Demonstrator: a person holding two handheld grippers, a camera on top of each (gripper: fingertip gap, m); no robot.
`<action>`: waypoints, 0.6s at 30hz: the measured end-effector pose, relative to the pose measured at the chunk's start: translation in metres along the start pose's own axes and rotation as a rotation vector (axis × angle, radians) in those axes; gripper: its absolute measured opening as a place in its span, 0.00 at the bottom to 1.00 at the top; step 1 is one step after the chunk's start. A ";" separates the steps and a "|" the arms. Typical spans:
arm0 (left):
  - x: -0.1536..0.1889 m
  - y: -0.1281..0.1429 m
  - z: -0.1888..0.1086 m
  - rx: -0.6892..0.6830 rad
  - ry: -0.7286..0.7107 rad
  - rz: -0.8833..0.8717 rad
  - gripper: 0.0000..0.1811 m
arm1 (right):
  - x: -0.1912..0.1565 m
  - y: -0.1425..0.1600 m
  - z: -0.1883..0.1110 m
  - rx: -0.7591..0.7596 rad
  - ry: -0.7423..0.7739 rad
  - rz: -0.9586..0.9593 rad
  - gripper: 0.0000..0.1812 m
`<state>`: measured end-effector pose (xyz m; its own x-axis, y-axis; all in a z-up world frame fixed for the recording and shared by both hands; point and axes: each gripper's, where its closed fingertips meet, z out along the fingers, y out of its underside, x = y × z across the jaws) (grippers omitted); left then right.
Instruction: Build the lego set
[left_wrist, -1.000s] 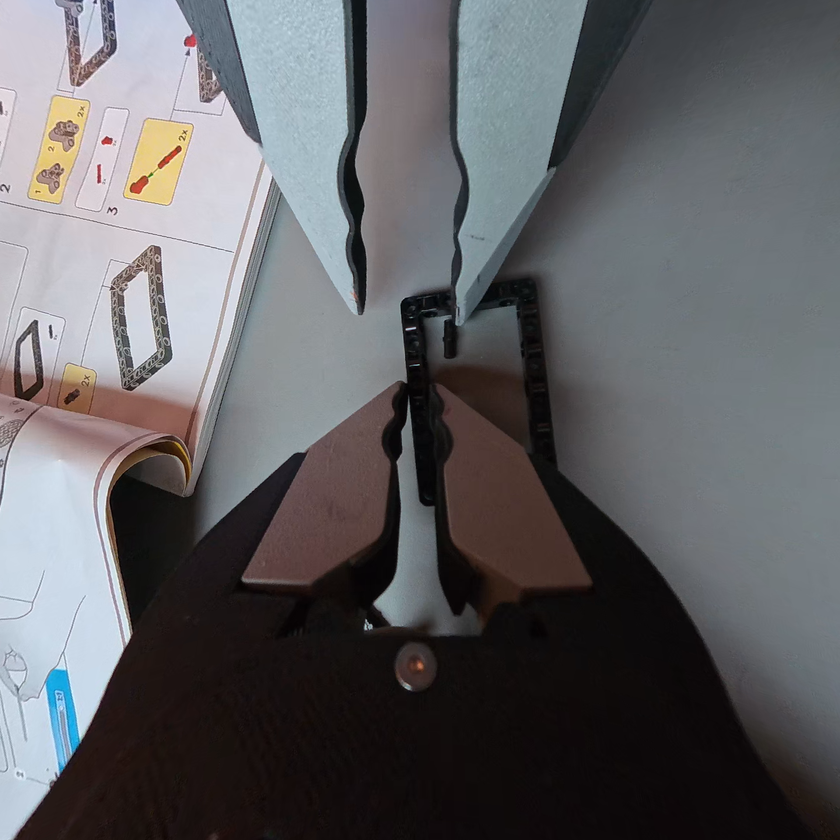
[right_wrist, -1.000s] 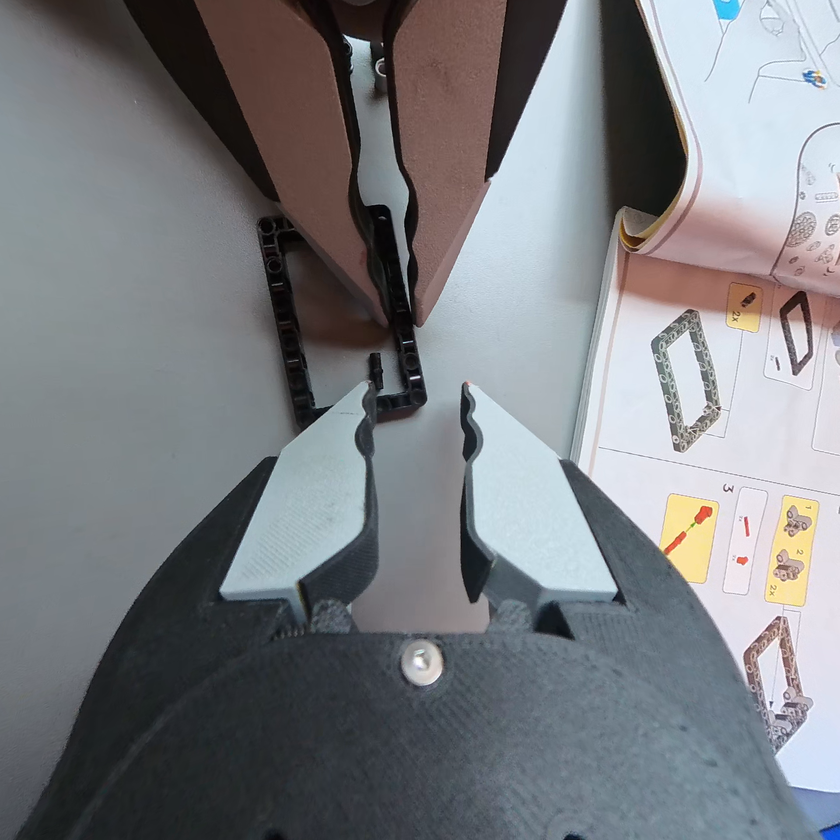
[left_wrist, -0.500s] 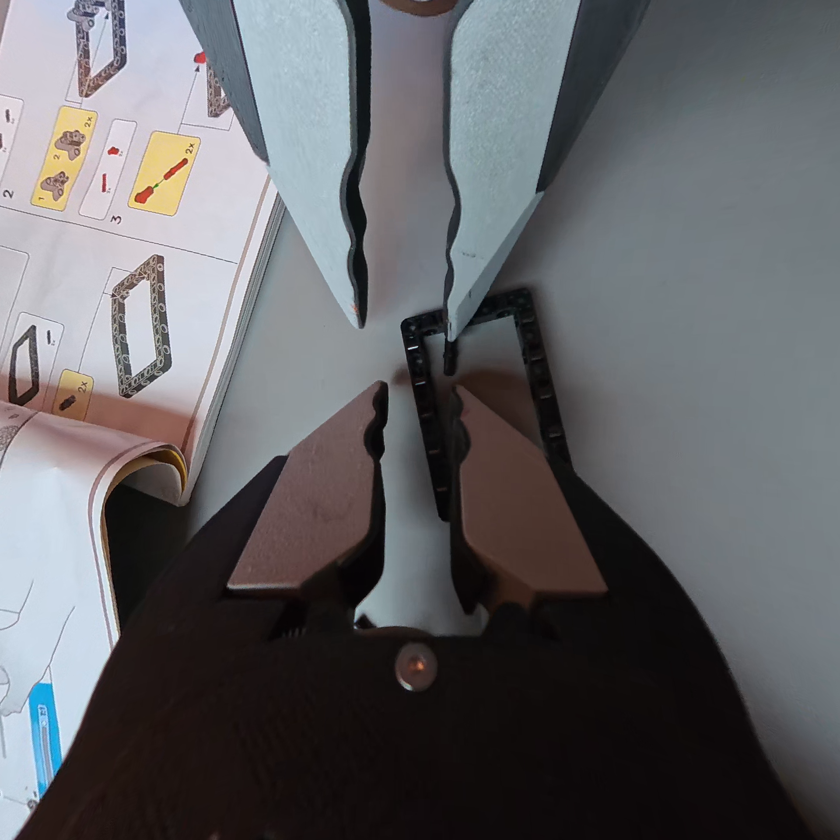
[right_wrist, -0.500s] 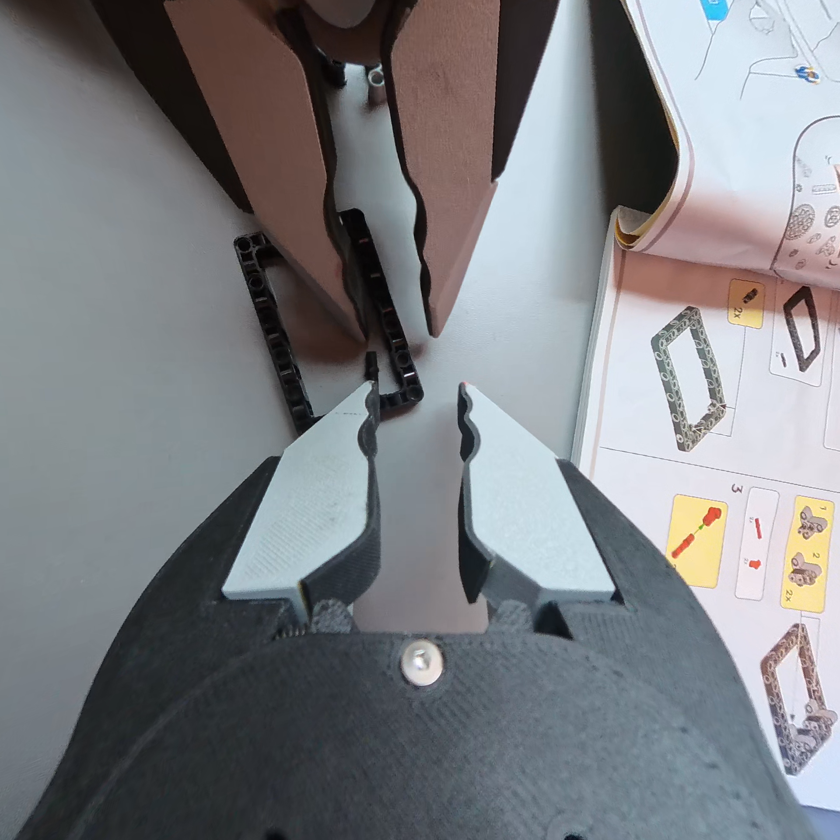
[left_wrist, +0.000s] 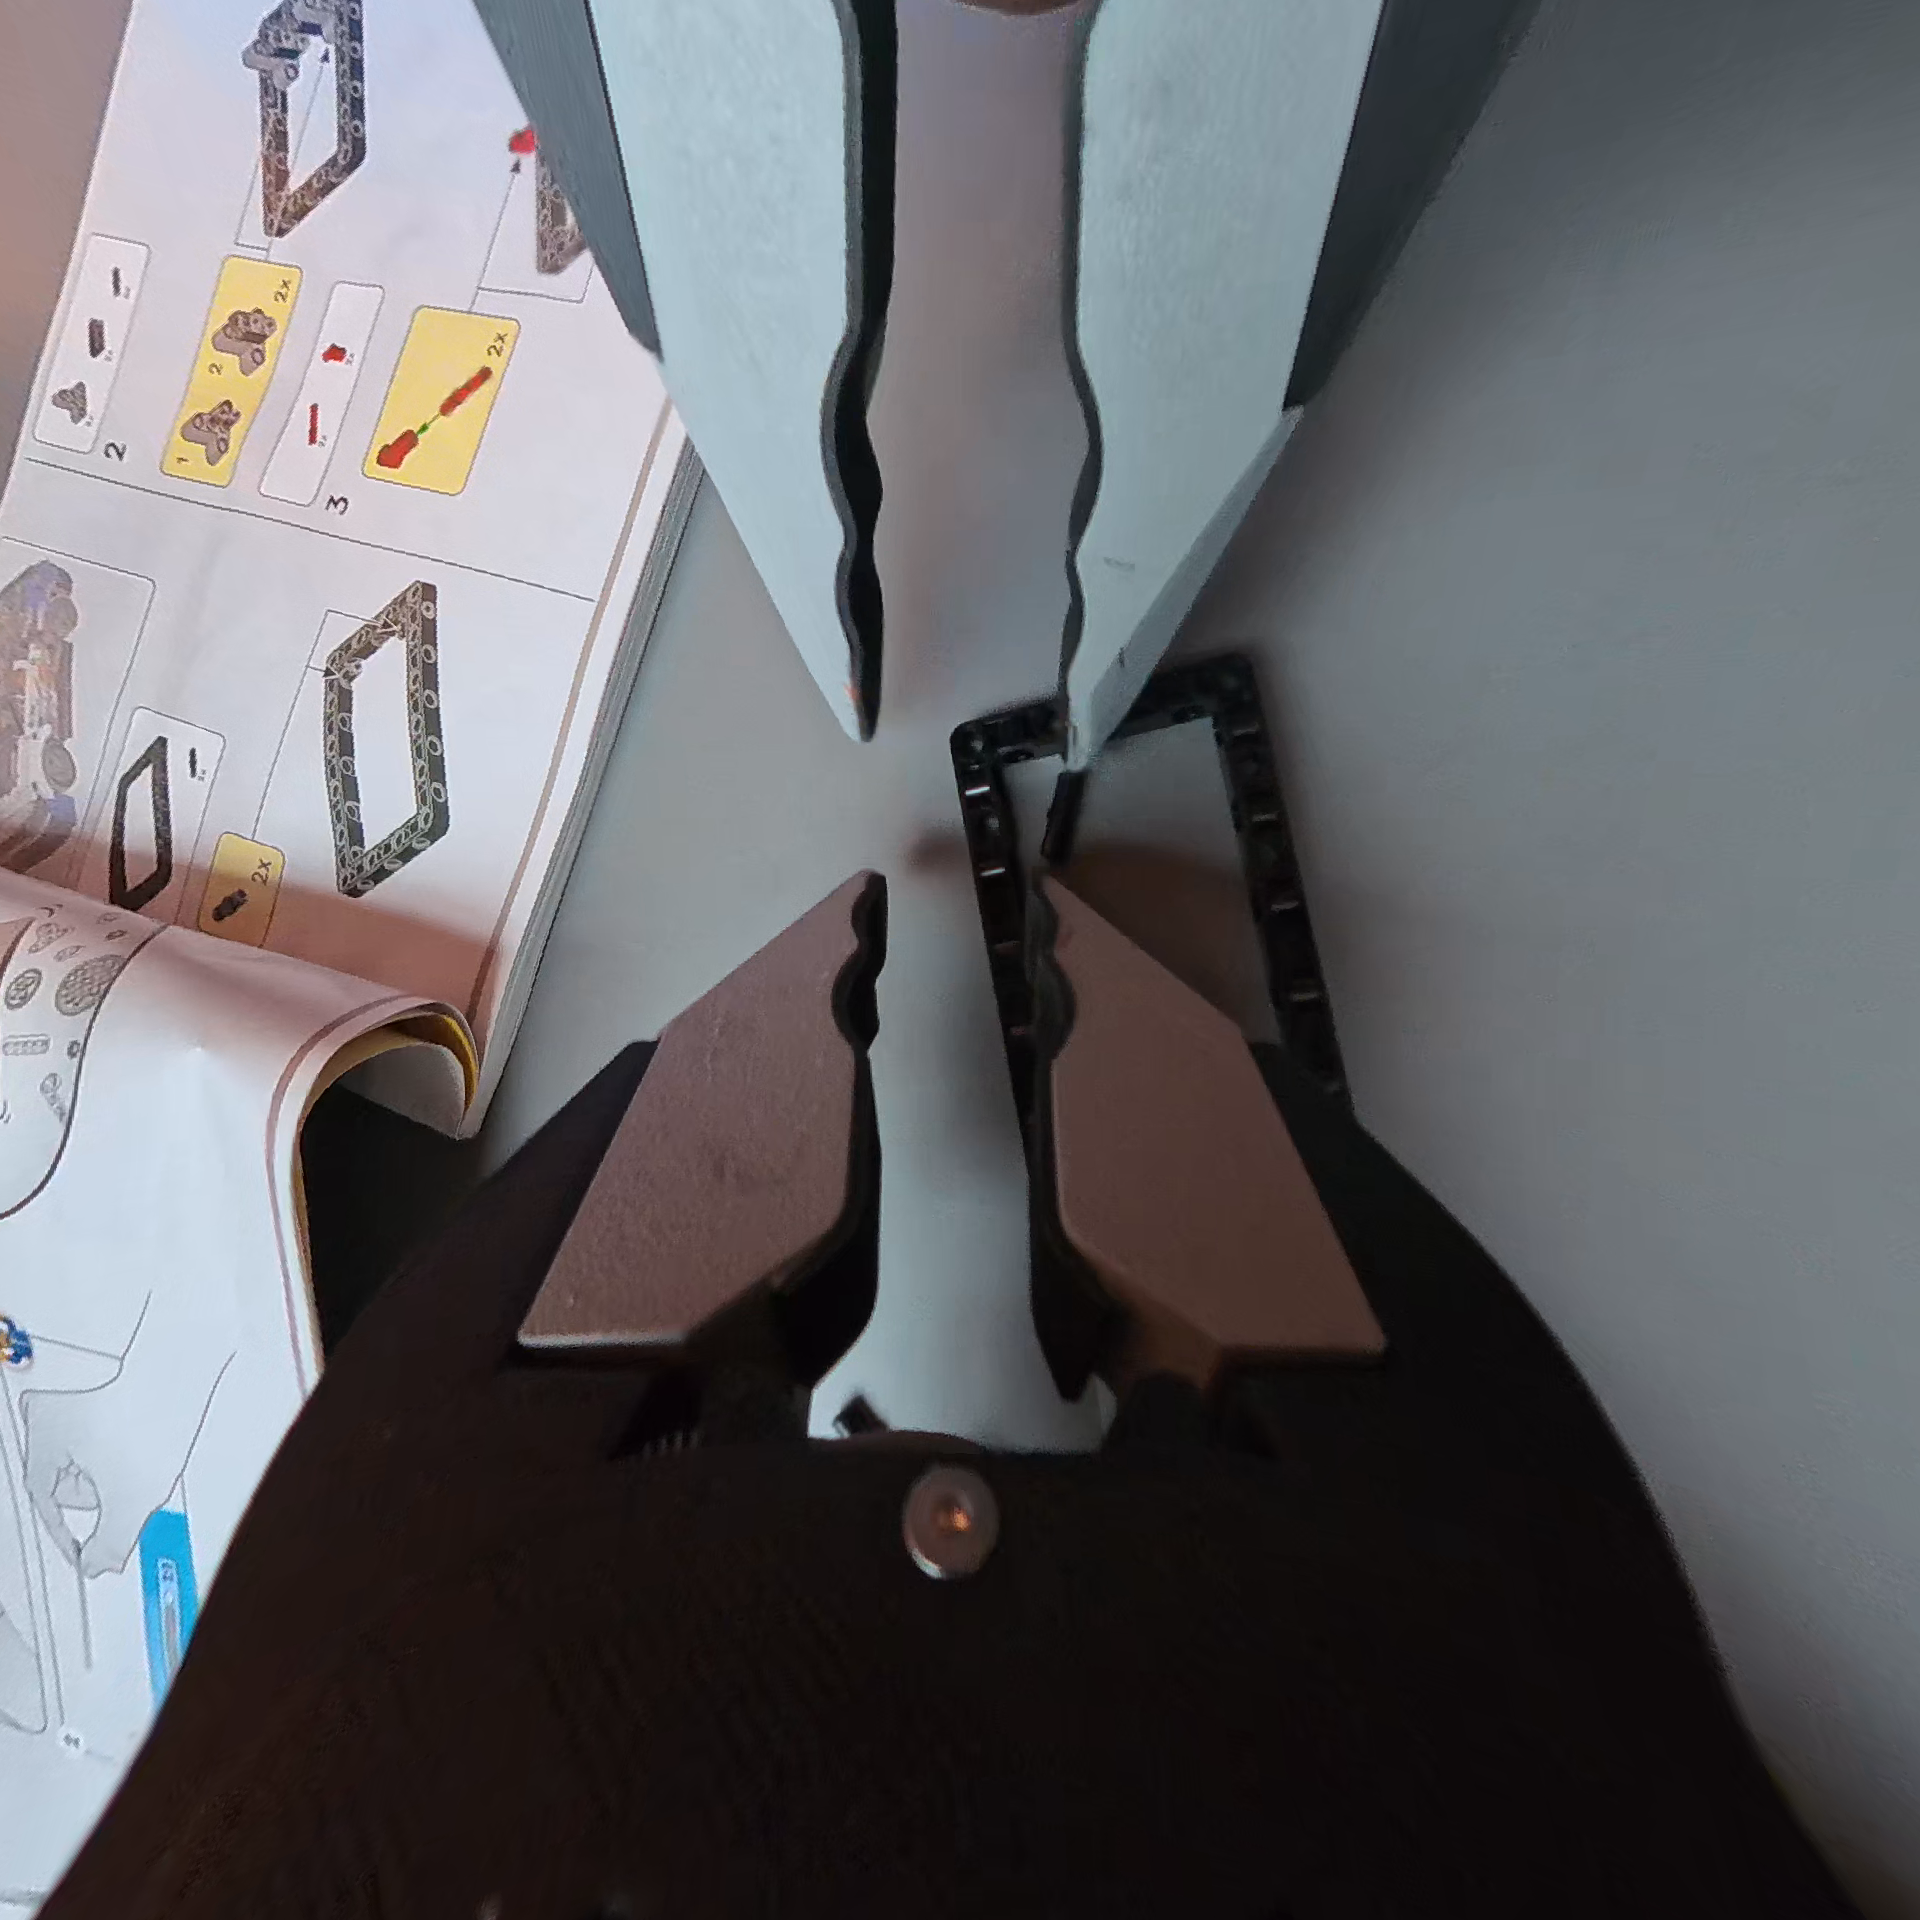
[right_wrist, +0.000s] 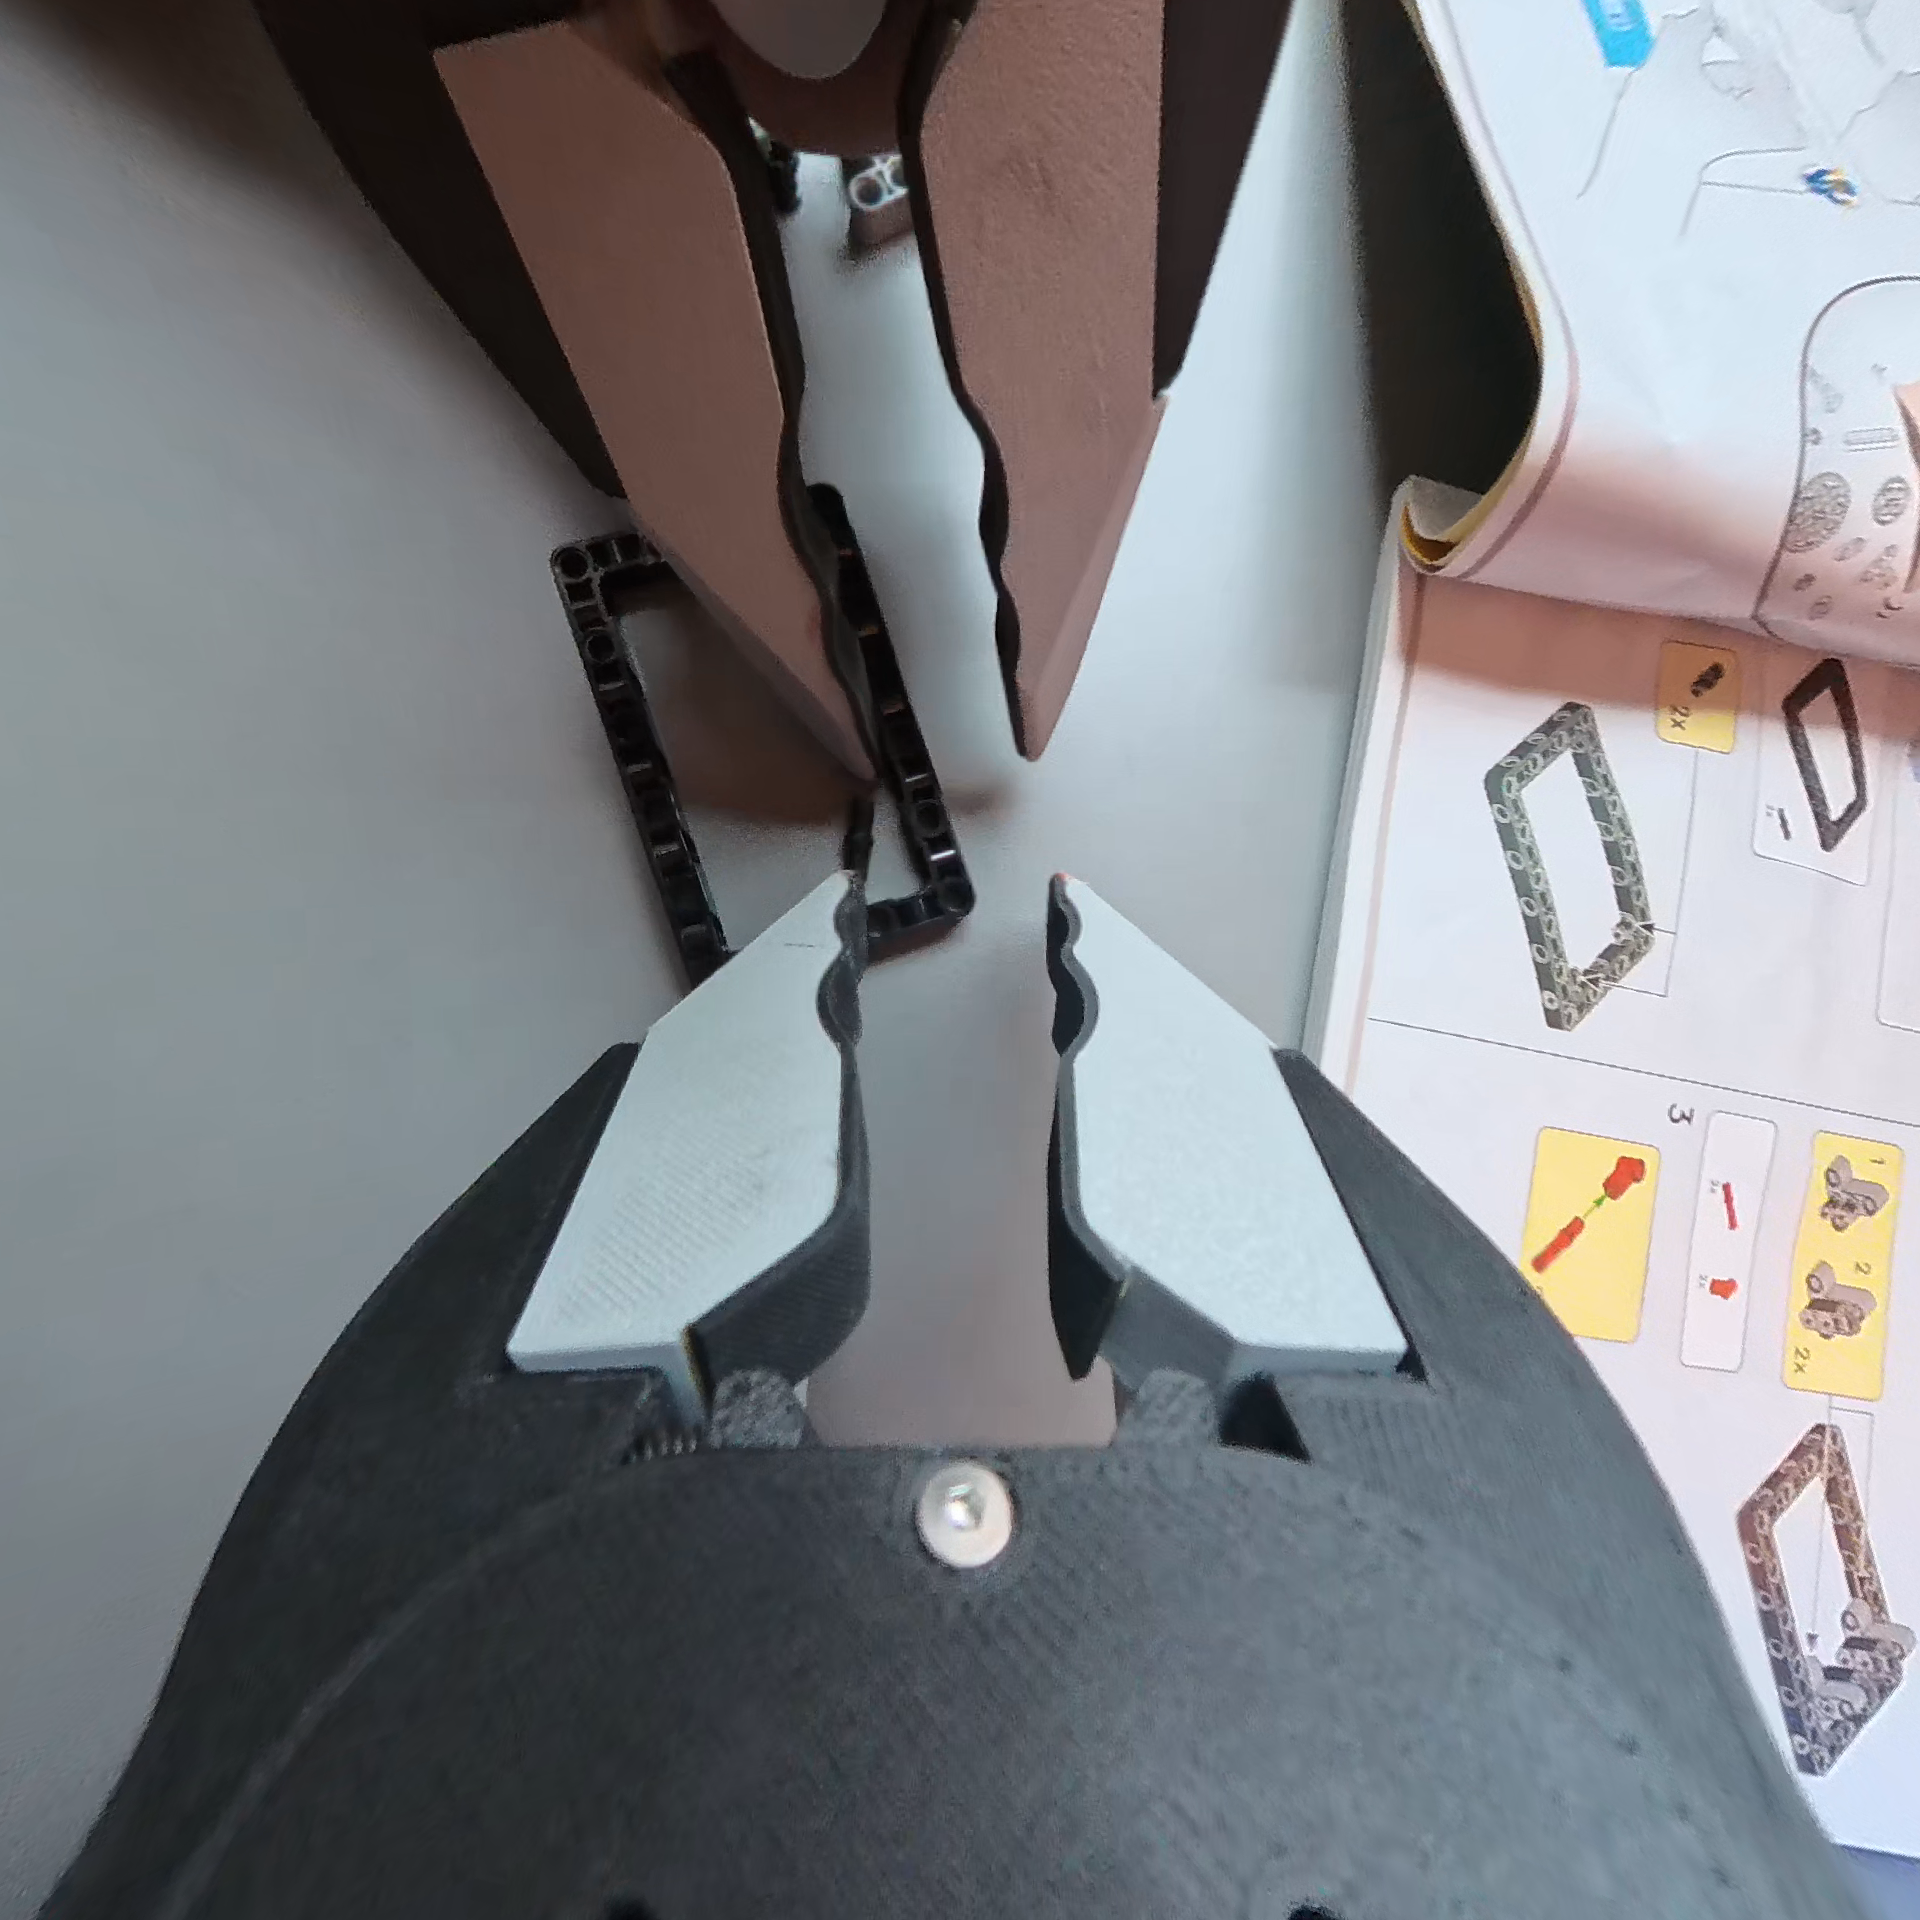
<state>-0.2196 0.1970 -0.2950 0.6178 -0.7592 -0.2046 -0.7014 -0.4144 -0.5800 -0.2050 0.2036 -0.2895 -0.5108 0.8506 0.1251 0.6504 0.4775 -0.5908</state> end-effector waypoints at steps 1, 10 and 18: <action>0.001 0.000 -0.001 0.003 0.009 -0.007 0.13 | 0.001 0.000 -0.001 0.003 0.007 -0.001 0.18; 0.001 -0.005 0.003 0.017 -0.002 -0.007 0.13 | 0.001 0.002 0.006 -0.031 0.033 -0.028 0.16; 0.002 -0.005 0.003 0.022 -0.006 -0.003 0.13 | 0.005 0.005 0.002 -0.032 0.042 -0.012 0.17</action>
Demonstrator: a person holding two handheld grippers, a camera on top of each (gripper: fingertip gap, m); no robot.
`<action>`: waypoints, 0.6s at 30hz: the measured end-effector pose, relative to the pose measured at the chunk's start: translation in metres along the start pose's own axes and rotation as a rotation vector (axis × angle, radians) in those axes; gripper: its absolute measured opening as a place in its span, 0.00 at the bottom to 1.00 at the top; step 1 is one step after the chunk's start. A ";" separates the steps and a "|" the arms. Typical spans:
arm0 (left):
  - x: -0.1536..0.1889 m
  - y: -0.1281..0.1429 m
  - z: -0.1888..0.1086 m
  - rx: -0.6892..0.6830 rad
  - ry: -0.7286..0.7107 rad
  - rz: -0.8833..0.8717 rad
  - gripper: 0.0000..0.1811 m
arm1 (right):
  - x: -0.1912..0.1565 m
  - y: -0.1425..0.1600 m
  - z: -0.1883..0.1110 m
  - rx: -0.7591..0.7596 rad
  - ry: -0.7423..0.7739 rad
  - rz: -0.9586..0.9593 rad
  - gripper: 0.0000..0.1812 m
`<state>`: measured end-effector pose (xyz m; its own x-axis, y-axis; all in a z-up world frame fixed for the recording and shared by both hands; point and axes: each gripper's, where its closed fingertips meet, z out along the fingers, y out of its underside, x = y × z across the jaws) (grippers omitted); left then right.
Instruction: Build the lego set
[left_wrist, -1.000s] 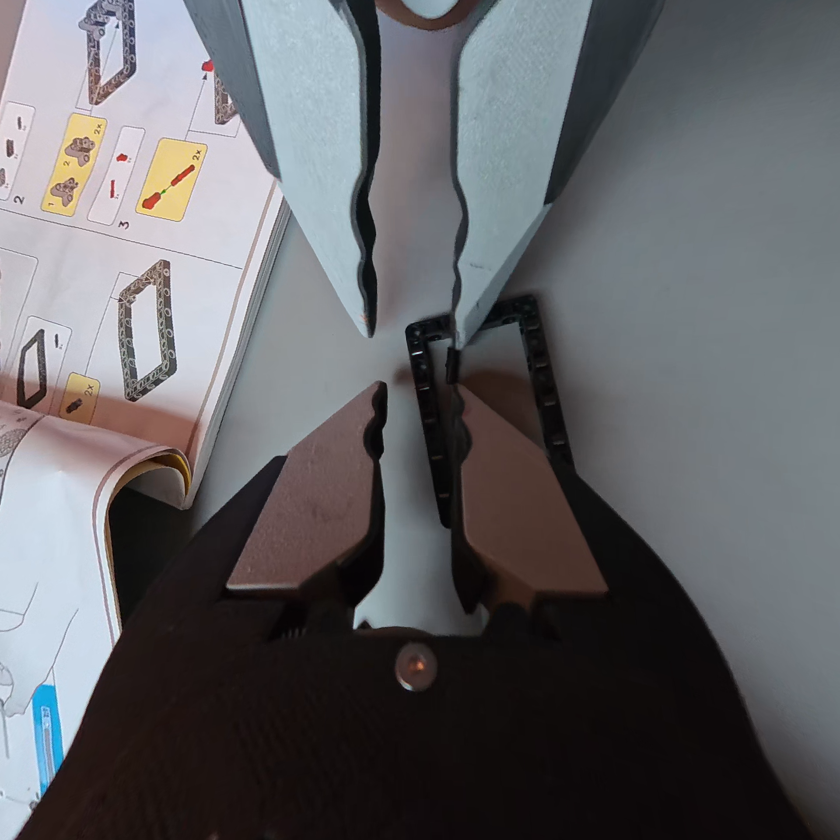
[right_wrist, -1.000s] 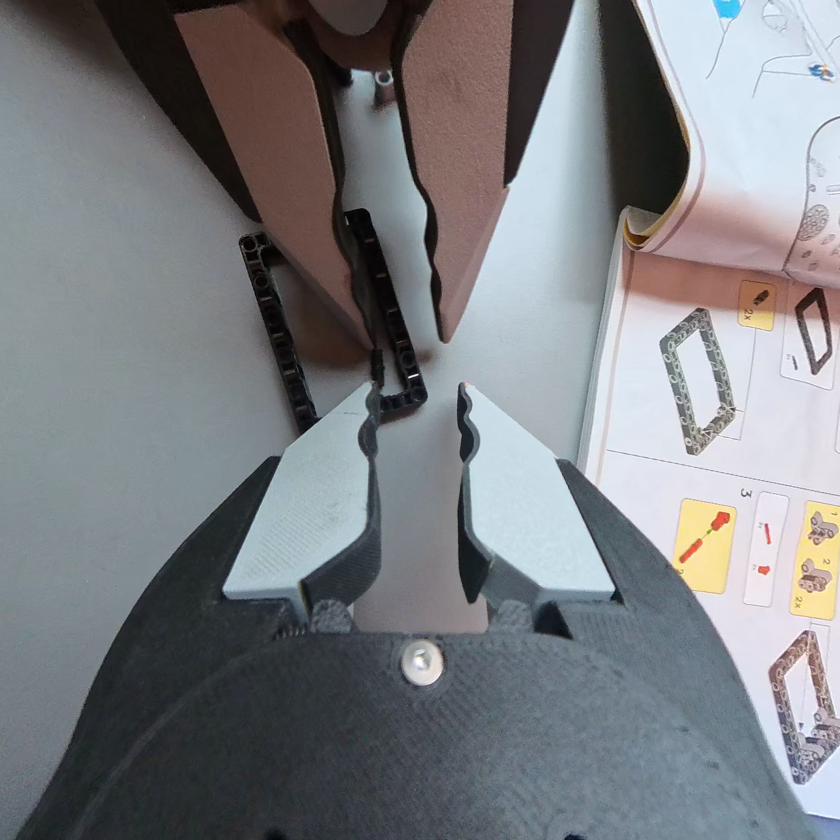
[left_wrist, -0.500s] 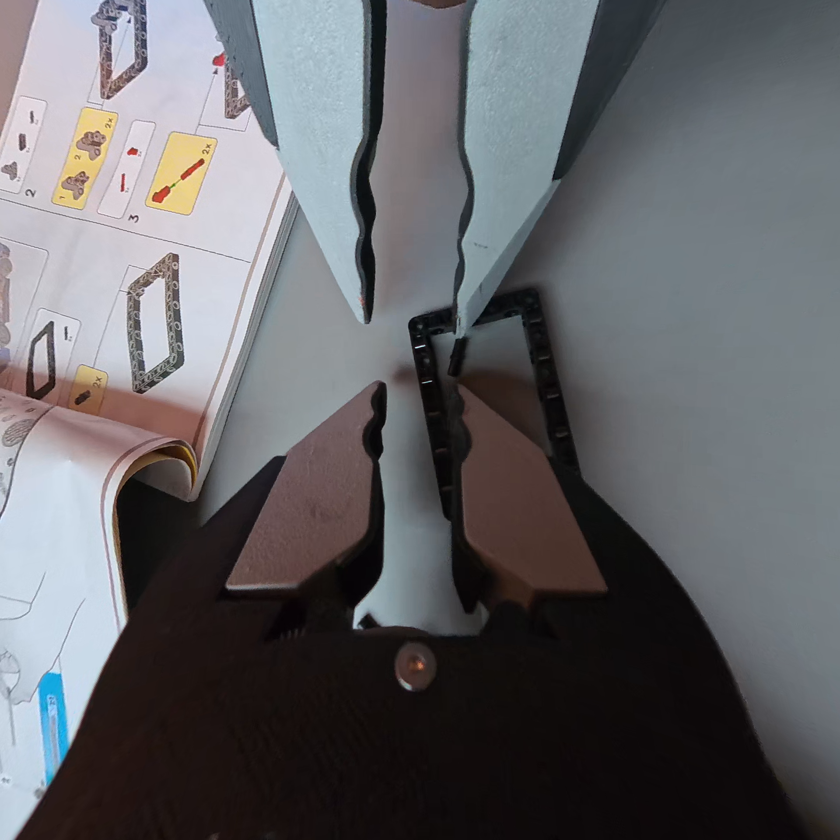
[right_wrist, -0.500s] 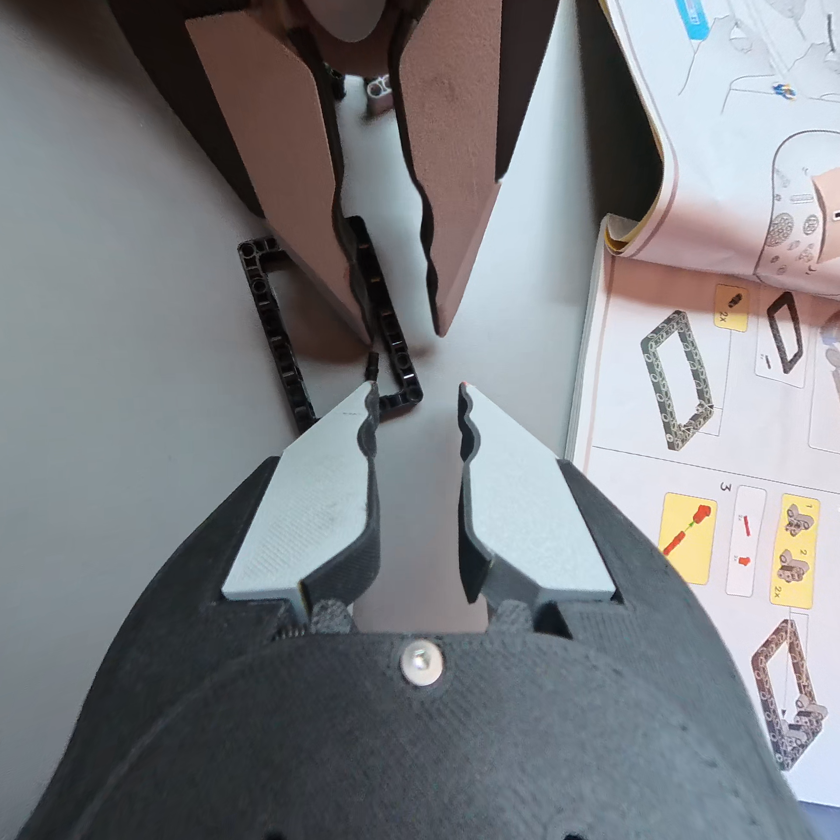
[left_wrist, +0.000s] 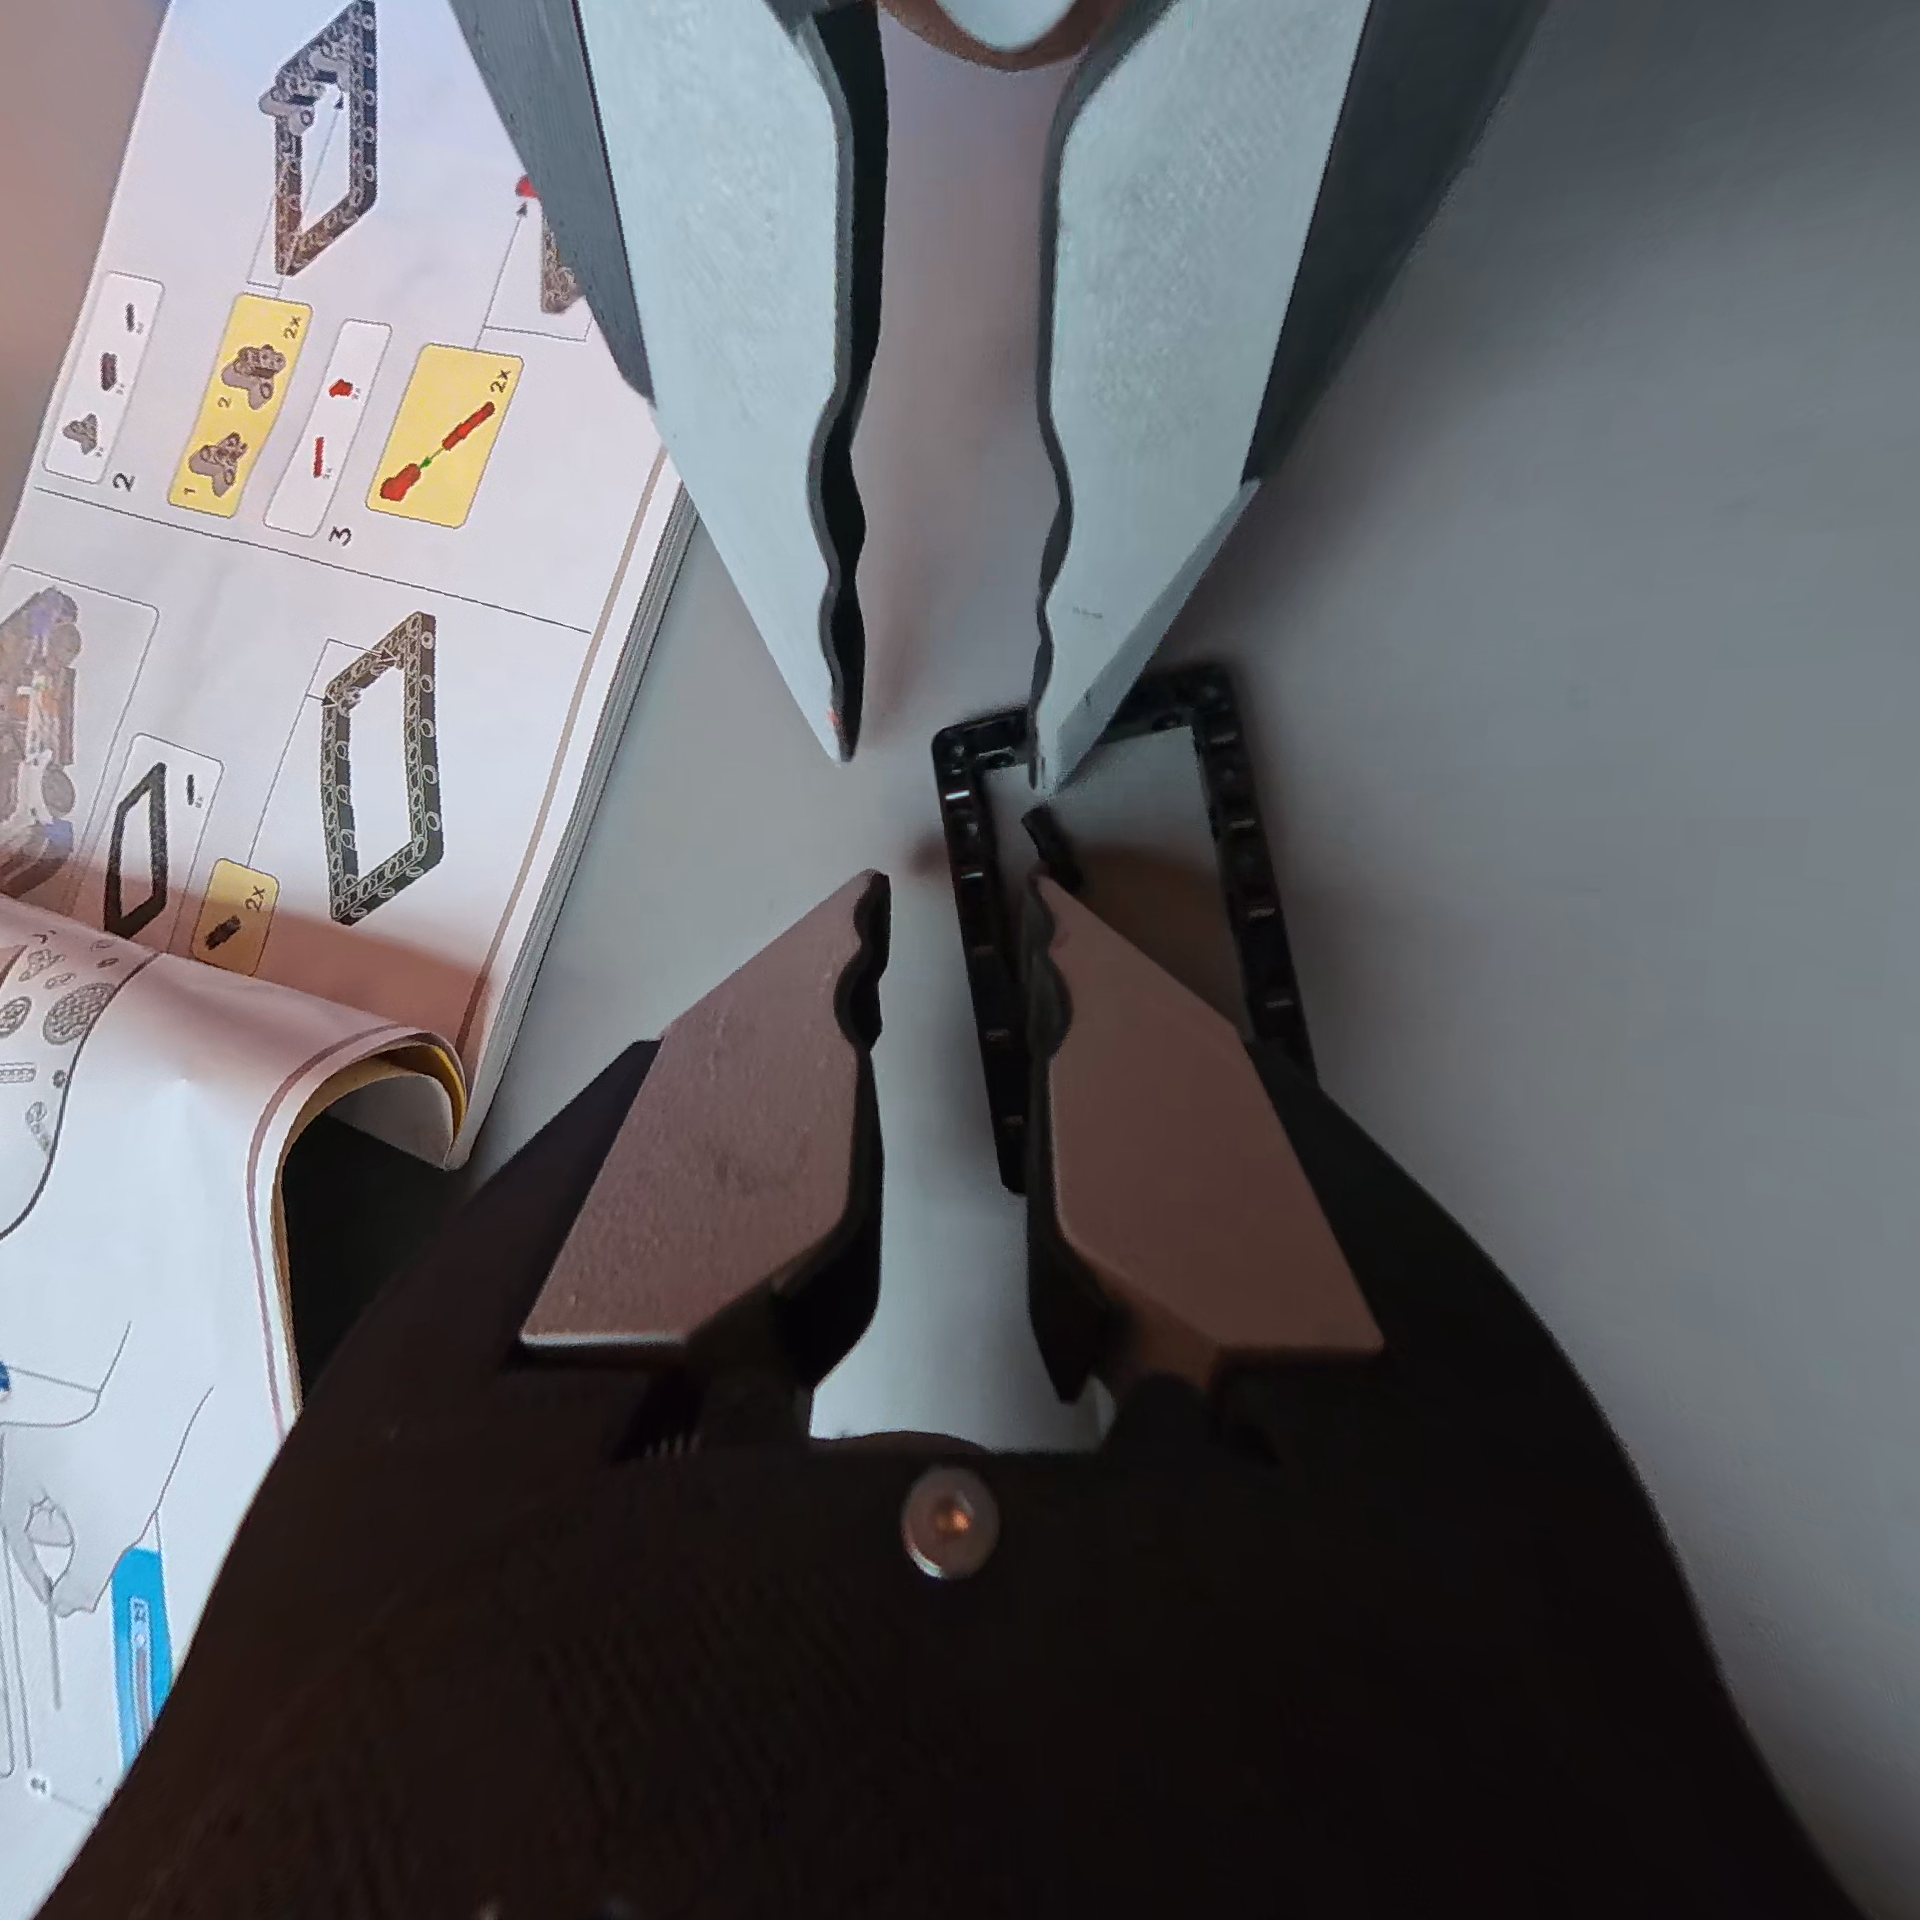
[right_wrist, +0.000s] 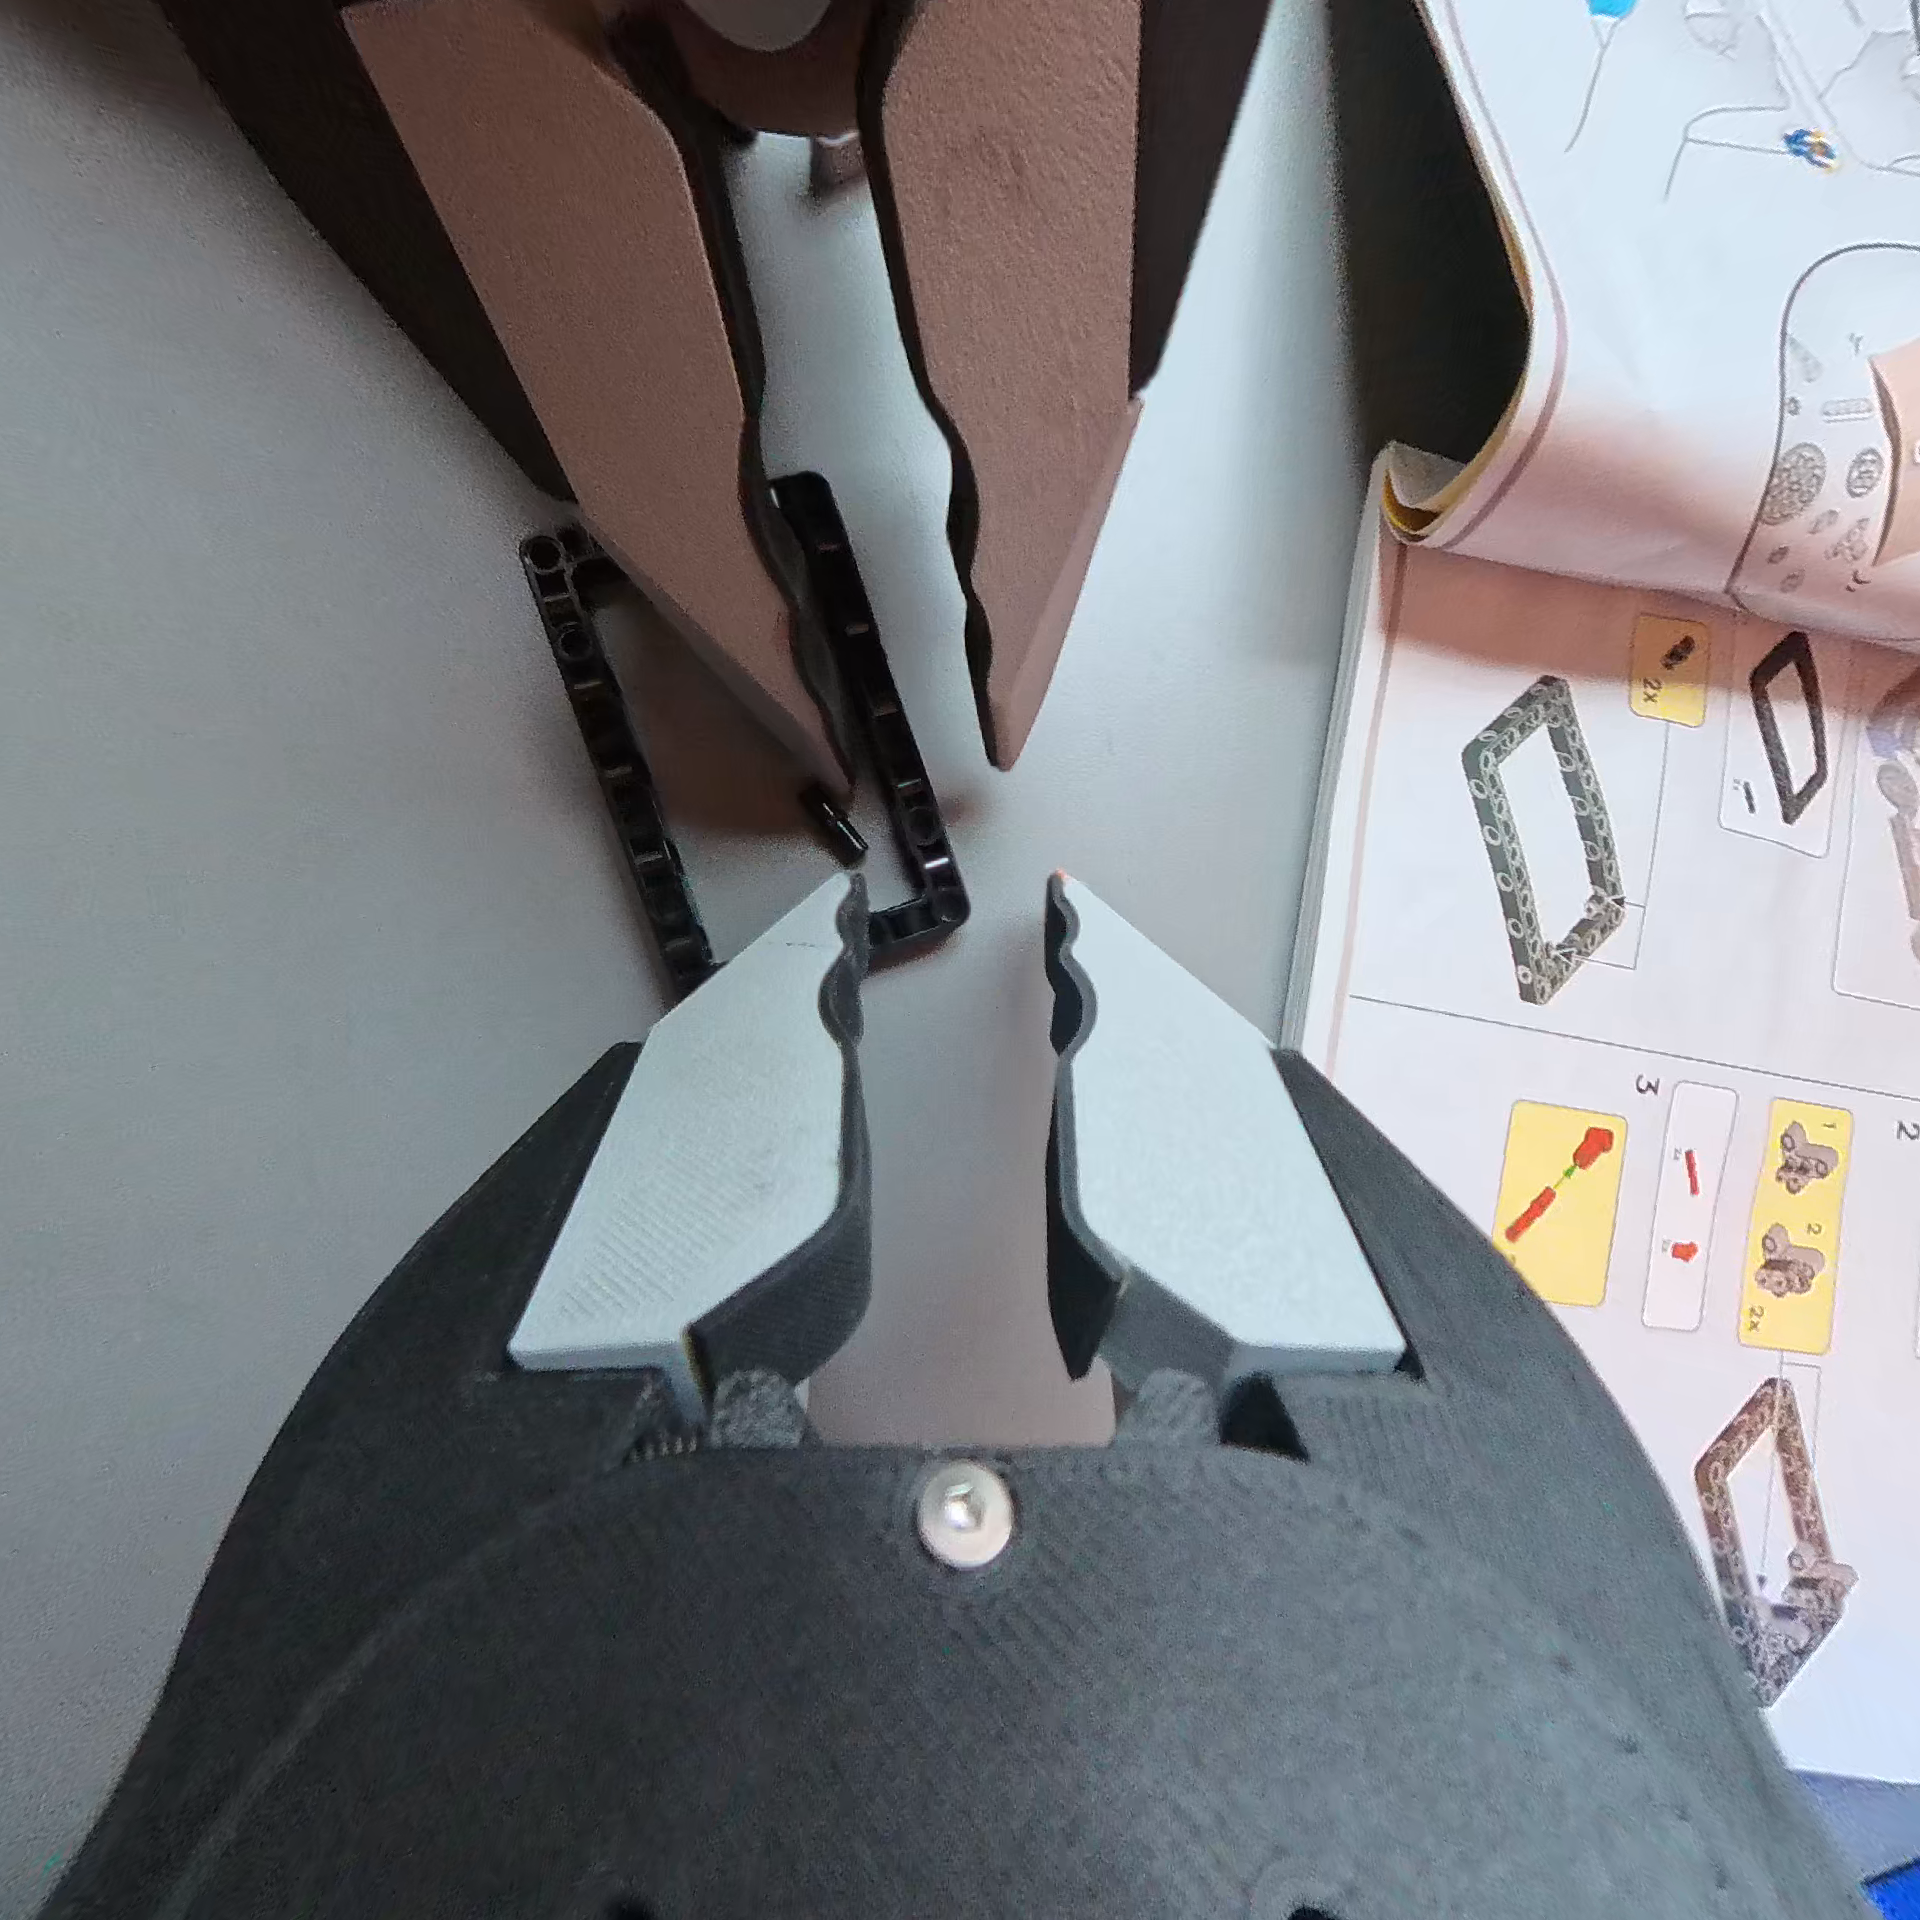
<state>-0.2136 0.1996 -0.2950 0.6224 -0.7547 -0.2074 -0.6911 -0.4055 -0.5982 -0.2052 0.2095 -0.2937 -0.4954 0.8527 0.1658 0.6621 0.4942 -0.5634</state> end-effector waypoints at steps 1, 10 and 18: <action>0.000 0.001 -0.001 -0.001 0.003 -0.001 0.13 | 0.001 0.000 -0.001 0.005 0.001 0.007 0.17; 0.003 -0.002 0.000 0.007 0.008 0.005 0.14 | -0.003 -0.003 0.003 0.006 -0.003 0.006 0.17; 0.004 -0.004 0.002 0.012 0.008 0.017 0.10 | 0.000 0.000 -0.005 0.046 -0.044 0.050 0.17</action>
